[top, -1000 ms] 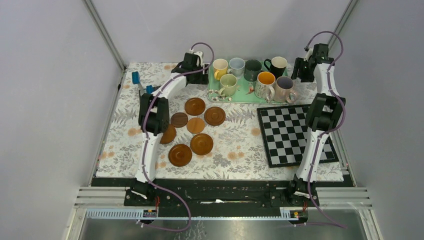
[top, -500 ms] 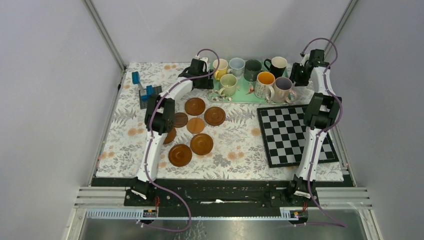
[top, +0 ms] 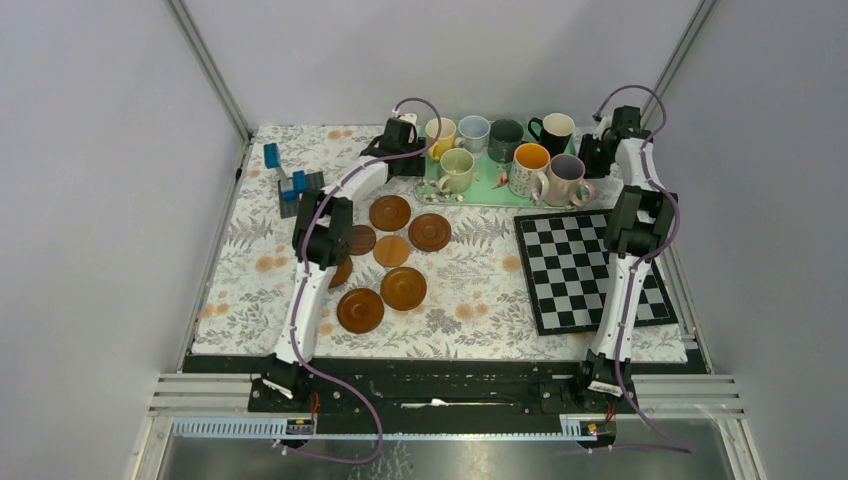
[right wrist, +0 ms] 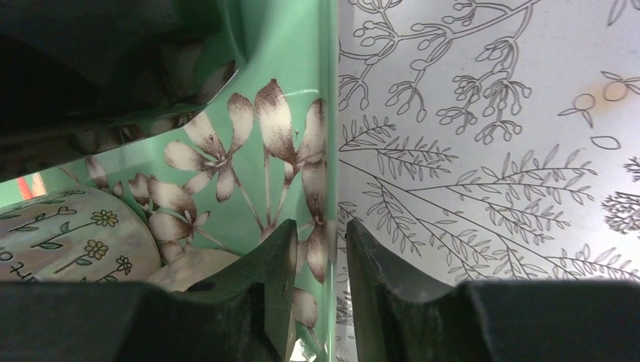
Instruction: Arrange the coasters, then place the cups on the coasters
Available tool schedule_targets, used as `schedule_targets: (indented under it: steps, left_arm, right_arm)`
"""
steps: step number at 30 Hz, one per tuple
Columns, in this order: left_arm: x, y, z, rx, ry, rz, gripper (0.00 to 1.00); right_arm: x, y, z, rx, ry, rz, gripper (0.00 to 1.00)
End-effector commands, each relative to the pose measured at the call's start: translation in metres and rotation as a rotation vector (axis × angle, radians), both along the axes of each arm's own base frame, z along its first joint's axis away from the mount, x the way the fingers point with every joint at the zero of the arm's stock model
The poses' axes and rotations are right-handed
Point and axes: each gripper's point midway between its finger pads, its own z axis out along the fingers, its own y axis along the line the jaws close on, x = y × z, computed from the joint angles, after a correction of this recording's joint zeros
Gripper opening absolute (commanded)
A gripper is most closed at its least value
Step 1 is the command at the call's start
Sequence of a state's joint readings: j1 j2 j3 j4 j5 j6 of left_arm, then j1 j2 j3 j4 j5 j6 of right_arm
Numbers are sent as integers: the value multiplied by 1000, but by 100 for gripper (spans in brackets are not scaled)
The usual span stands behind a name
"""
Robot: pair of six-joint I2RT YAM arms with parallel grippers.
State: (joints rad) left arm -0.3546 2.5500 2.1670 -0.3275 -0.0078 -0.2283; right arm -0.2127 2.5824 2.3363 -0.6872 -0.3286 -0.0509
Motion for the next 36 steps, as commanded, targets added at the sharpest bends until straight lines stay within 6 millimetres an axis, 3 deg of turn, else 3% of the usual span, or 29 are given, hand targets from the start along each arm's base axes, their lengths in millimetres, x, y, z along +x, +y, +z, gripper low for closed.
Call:
schedule_targets:
  steps: [1,7,14,18,27,28,36]
  left_arm:
    - [6,12,-11,68,-13,47,57]
    - [-1,13,-10,65,9,40,43]
    - [-8,41,-7,41,54,93,22]
    - [-10,64,-8,39,76,126,18]
    - [-19,124,-16,73,125,206,13]
    - [-20,130,-17,62,136,221,13]
    - [-24,162,-13,78,145,242,13]
  right_arm:
    - [2,24,-3,36,-1,56,34]
    - [5,40,-4,43,-11,98,24]
    - [9,73,-2,58,-32,168,7]
    - [12,93,-2,58,-48,206,0]
    - [18,140,1,101,-68,250,0]
    - [16,157,0,103,-66,277,0]
    - [9,205,-3,124,-61,347,0]
